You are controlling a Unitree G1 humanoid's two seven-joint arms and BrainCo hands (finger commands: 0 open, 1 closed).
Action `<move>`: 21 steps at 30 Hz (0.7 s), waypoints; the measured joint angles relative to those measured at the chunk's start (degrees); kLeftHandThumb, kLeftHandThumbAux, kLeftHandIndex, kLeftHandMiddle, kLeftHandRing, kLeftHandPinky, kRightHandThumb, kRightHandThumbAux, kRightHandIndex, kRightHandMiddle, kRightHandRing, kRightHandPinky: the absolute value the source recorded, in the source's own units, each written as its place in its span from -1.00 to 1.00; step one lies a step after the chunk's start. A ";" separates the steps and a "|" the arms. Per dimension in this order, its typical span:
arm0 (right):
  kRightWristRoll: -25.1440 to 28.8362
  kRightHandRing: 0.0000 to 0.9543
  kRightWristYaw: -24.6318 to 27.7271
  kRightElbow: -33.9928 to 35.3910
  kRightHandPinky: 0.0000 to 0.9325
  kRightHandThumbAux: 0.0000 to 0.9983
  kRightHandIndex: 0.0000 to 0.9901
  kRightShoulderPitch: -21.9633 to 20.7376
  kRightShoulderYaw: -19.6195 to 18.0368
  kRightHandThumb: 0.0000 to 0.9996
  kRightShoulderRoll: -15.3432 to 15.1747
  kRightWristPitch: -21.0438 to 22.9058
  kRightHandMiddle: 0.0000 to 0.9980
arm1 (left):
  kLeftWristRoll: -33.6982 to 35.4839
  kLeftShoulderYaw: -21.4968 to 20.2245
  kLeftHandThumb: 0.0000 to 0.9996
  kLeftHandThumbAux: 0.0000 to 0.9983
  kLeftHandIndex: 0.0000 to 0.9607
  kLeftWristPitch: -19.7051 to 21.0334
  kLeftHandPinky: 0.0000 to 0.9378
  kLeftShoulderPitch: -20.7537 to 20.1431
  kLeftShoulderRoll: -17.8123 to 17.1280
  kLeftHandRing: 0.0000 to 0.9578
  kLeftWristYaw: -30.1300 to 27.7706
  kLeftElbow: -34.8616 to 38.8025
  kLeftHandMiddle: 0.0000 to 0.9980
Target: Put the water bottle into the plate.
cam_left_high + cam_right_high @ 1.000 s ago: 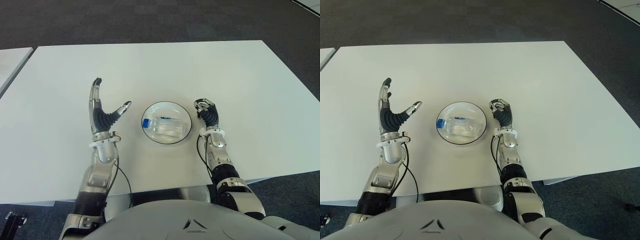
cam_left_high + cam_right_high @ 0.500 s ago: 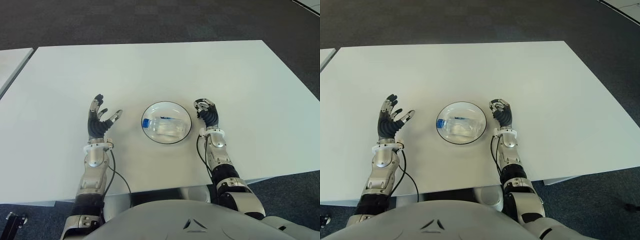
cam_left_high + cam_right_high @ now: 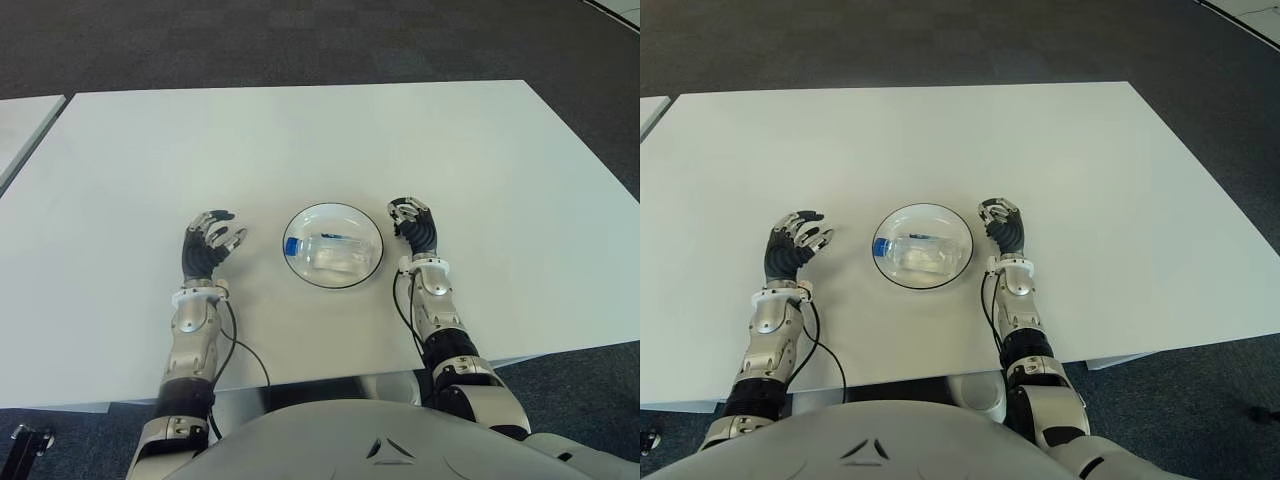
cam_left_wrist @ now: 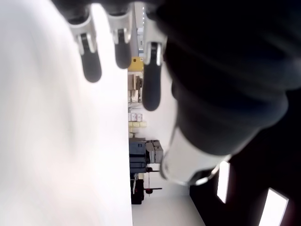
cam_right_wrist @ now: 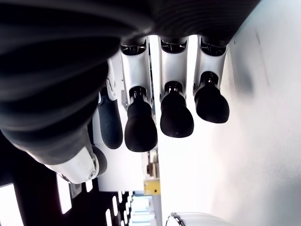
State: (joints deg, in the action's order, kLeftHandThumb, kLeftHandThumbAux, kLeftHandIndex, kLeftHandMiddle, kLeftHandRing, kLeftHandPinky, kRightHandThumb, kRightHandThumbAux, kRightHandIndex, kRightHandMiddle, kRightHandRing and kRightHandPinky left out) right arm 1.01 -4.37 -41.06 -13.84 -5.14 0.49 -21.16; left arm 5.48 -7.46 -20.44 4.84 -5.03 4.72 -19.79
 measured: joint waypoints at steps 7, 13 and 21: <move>-0.26 0.61 -0.64 0.42 0.64 0.46 -0.11 0.11 0.15 0.41 0.04 0.71 0.58 | -0.61 0.29 -0.57 0.89 -0.02 -0.62 -0.04 0.29 0.35 -0.08 -1.40 -1.23 -0.08; -0.34 0.60 -0.85 0.83 0.62 0.46 -0.11 0.24 0.27 0.41 0.06 1.31 0.57 | -0.69 0.52 0.11 0.57 -0.07 -2.18 -0.01 0.05 1.02 -0.02 -2.00 -3.48 -0.04; -0.39 0.59 -0.84 0.99 0.63 0.46 -0.11 0.26 0.40 0.41 0.09 1.51 0.56 | -1.72 0.98 0.39 0.45 -0.10 -3.79 0.02 -1.74 1.24 0.01 -2.02 -6.93 -0.01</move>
State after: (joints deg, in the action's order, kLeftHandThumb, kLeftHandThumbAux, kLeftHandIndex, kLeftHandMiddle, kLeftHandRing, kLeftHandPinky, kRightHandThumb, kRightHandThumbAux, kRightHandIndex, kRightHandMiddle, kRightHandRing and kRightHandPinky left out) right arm 0.63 -5.21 -40.07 -13.58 -4.74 0.58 -19.64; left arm 3.76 -6.49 -24.23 3.10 -3.79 2.70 -26.72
